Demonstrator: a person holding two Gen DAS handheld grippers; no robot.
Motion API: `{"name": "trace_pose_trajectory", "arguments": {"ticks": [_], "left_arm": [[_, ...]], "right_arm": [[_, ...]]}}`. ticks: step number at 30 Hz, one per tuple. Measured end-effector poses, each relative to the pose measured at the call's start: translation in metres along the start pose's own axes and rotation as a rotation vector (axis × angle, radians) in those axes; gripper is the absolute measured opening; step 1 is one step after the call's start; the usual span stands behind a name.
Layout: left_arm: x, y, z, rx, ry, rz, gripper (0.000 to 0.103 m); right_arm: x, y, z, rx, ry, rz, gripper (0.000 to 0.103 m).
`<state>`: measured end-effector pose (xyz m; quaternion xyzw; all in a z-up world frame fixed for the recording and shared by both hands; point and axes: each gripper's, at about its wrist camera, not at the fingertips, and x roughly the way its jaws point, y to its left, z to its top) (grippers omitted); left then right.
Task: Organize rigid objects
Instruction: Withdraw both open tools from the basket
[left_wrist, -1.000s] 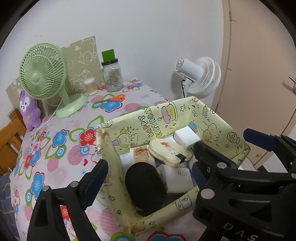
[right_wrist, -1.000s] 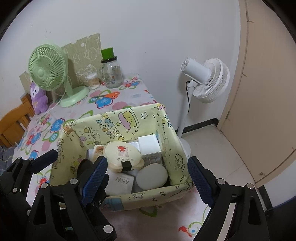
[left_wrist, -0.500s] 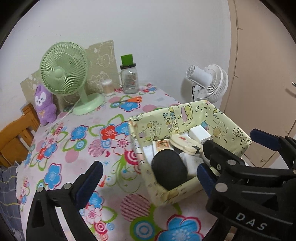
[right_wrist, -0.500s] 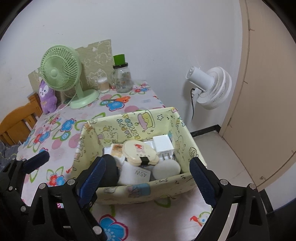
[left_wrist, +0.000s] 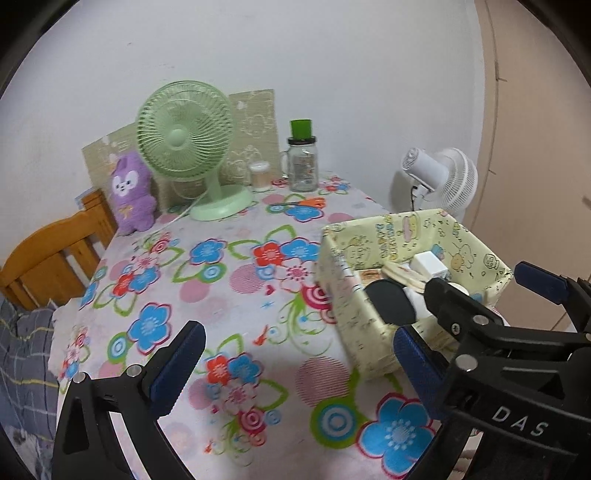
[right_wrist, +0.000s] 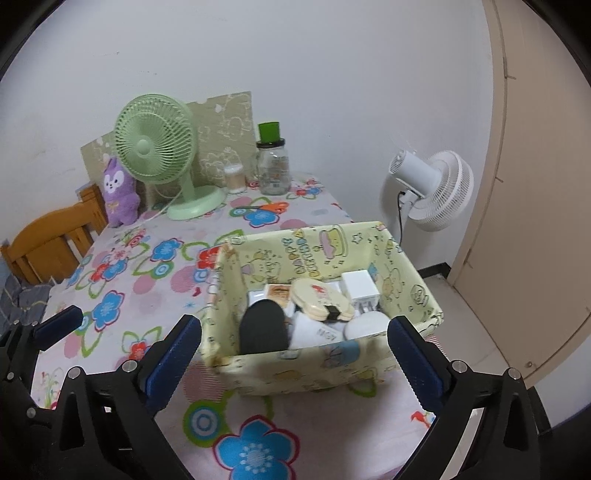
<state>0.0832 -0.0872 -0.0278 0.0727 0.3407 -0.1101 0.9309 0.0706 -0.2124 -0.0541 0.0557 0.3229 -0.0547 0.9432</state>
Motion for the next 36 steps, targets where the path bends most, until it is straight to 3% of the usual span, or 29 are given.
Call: {"name": "trace_pose_trajectory", "arguments": {"ticks": [12, 25, 36], "left_arm": [[-0.023, 0.040, -0.022, -0.078, -0.015, 0.077, 0.103], [-0.047, 0.071, -0.042, -0.143, -0.060, 0.159, 0.103], [-0.066, 0.077, -0.052, -0.158, -0.116, 0.155, 0.103]], "right_arm": [[-0.012, 0.028, -0.011, -0.041, -0.050, 0.058, 0.102], [-0.025, 0.033, -0.021, -0.054, -0.096, 0.077, 0.103], [-0.042, 0.045, -0.033, -0.089, -0.165, 0.076, 0.103]]}}
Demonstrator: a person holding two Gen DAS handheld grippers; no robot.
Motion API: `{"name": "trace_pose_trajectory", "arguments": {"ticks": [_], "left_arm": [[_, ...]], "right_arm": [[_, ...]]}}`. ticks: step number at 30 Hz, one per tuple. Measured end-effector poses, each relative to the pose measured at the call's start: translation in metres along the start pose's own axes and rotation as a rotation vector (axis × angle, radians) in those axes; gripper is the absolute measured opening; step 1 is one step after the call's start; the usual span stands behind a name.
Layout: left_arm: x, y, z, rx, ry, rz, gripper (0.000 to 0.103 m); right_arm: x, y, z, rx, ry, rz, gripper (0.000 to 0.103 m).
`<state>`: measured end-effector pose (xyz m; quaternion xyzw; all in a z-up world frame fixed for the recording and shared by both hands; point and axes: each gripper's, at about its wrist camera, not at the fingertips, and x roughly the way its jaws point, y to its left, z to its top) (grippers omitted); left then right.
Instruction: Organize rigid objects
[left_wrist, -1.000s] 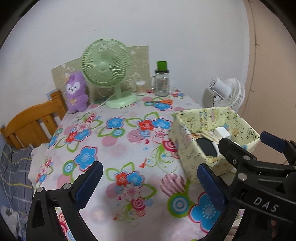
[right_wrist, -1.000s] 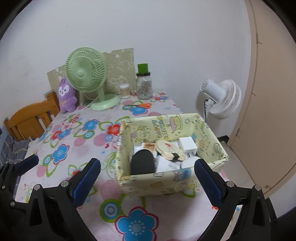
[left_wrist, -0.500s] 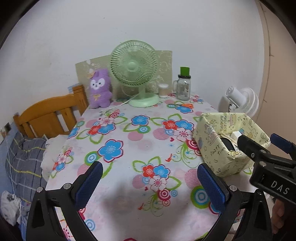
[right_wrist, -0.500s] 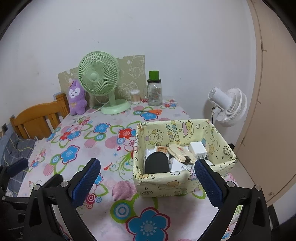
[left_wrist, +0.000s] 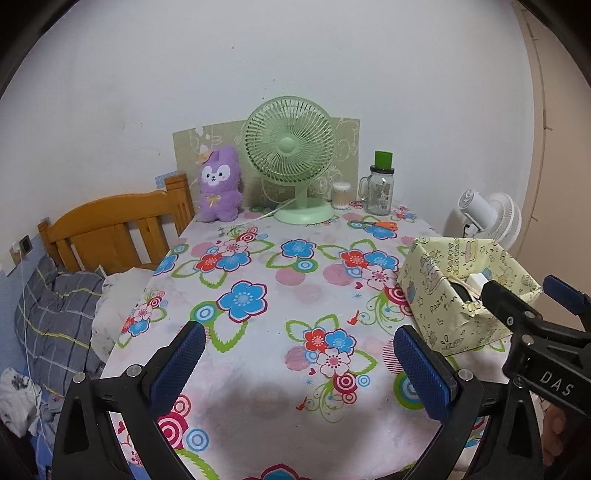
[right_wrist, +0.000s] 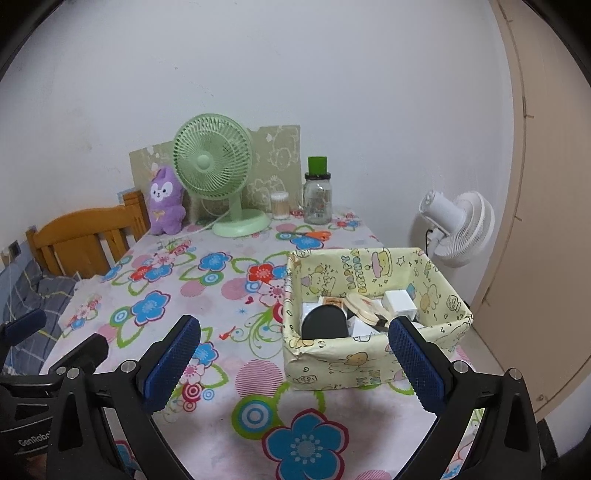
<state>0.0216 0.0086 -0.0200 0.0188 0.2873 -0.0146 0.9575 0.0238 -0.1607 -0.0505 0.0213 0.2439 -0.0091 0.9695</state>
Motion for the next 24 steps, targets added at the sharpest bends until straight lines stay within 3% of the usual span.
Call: {"name": "trace_pose_trajectory", "arguments": {"ticks": [24], "left_arm": [[-0.015, 0.003, -0.002, -0.046, -0.033, -0.013, 0.103]], "right_arm": [[-0.017, 0.002, -0.004, -0.003, -0.032, -0.017, 0.103]]}}
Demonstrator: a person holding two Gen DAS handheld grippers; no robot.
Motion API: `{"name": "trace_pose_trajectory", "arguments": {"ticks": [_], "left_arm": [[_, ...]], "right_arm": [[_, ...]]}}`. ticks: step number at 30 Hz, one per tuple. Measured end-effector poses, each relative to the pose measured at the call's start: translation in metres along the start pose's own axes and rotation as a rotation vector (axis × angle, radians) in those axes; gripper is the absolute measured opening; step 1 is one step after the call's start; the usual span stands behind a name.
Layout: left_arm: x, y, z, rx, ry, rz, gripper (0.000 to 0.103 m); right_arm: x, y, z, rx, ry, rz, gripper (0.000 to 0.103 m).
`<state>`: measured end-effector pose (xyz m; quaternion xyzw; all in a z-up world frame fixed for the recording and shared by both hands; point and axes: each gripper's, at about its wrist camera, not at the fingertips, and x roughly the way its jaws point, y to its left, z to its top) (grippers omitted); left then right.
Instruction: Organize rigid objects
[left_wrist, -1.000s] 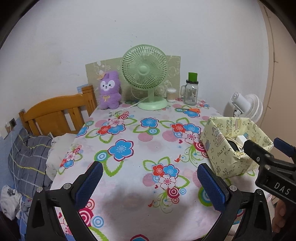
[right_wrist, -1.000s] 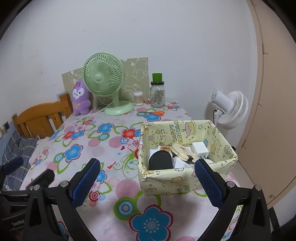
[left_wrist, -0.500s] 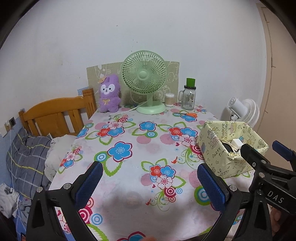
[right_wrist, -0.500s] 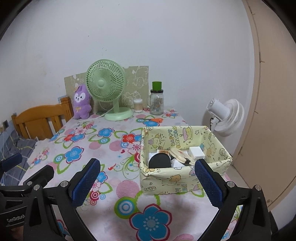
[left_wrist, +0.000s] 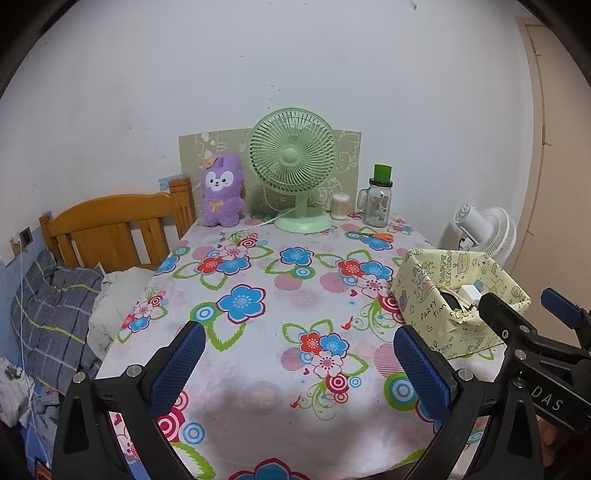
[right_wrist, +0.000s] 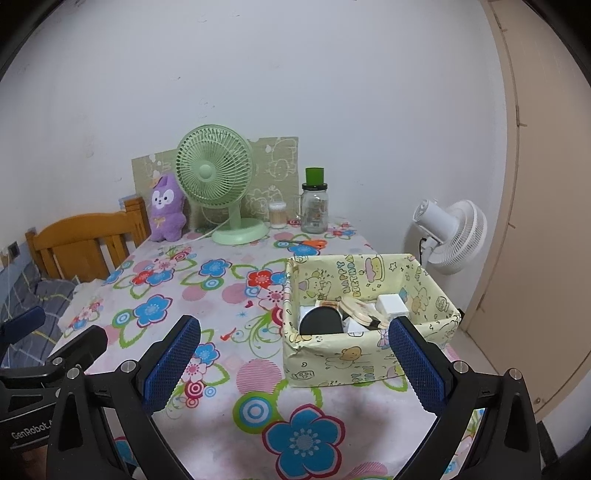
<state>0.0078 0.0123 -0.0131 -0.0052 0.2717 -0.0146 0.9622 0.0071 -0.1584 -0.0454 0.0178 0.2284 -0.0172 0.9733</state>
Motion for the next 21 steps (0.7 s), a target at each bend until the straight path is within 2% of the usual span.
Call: {"name": "trace_pose_trajectory", "arguments": {"ticks": [21], "left_arm": [[-0.0002, 0.0006, -0.0016, -0.004, -0.002, -0.006, 0.103]], "right_arm": [[-0.0025, 0.0010, 0.0010, -0.001, -0.014, -0.009, 0.103]]}}
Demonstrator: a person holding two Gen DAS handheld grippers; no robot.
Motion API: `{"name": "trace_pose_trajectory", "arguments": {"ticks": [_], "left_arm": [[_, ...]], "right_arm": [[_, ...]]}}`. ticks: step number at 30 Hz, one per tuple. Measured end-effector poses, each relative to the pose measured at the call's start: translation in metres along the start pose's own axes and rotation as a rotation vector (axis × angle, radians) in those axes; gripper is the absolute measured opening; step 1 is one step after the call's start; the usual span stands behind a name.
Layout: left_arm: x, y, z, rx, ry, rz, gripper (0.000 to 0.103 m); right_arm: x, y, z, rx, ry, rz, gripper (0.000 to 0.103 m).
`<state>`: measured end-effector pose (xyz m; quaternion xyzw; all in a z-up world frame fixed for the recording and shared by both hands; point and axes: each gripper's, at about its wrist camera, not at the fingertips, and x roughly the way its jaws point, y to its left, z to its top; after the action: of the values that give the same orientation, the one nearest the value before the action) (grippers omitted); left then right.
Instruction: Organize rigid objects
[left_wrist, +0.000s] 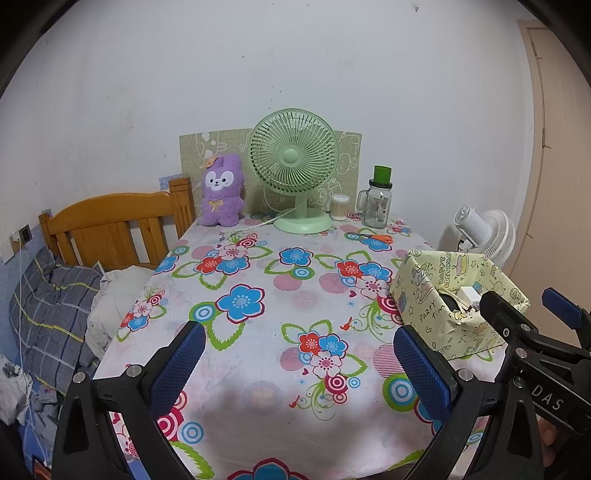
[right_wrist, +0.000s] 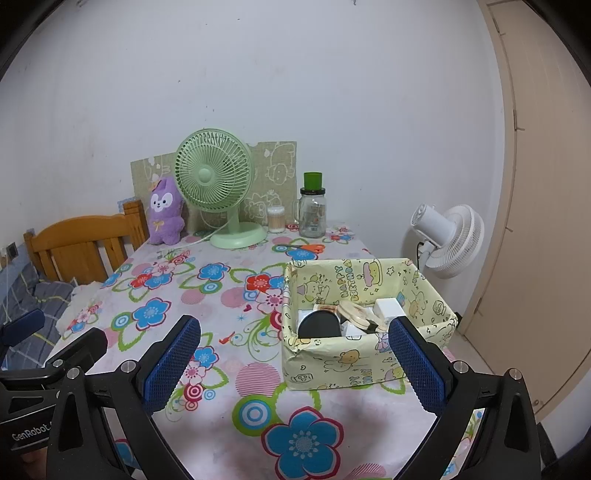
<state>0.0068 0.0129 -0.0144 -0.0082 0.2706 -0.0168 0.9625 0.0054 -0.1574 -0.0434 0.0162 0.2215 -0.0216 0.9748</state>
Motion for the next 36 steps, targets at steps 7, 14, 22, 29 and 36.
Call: {"name": "trace_pose_trajectory", "arguments": {"ticks": [7, 14, 22, 29, 36], "left_arm": [[0.0003, 0.0000, -0.0003, -0.002, 0.000, -0.001, 0.103], [0.0009, 0.0008, 0.0002, -0.003, -0.001, 0.000, 0.103], [0.0017, 0.0021, 0.0004, -0.005, -0.002, 0.000, 0.103], [0.0010, 0.0018, -0.0002, -0.007, -0.004, 0.001, 0.103], [0.0010, 0.0019, -0.0004, -0.009, -0.003, 0.000, 0.103]], "right_arm": [[0.0003, 0.0000, 0.0000, -0.001, 0.001, 0.000, 0.103], [0.0004, 0.0002, -0.0002, -0.001, -0.001, -0.001, 0.103], [0.0007, 0.0006, -0.0009, -0.001, -0.002, -0.004, 0.103], [0.0009, 0.0012, -0.0003, -0.001, -0.001, -0.003, 0.103], [0.0010, 0.0023, -0.0002, -0.001, -0.003, -0.003, 0.103]]}}
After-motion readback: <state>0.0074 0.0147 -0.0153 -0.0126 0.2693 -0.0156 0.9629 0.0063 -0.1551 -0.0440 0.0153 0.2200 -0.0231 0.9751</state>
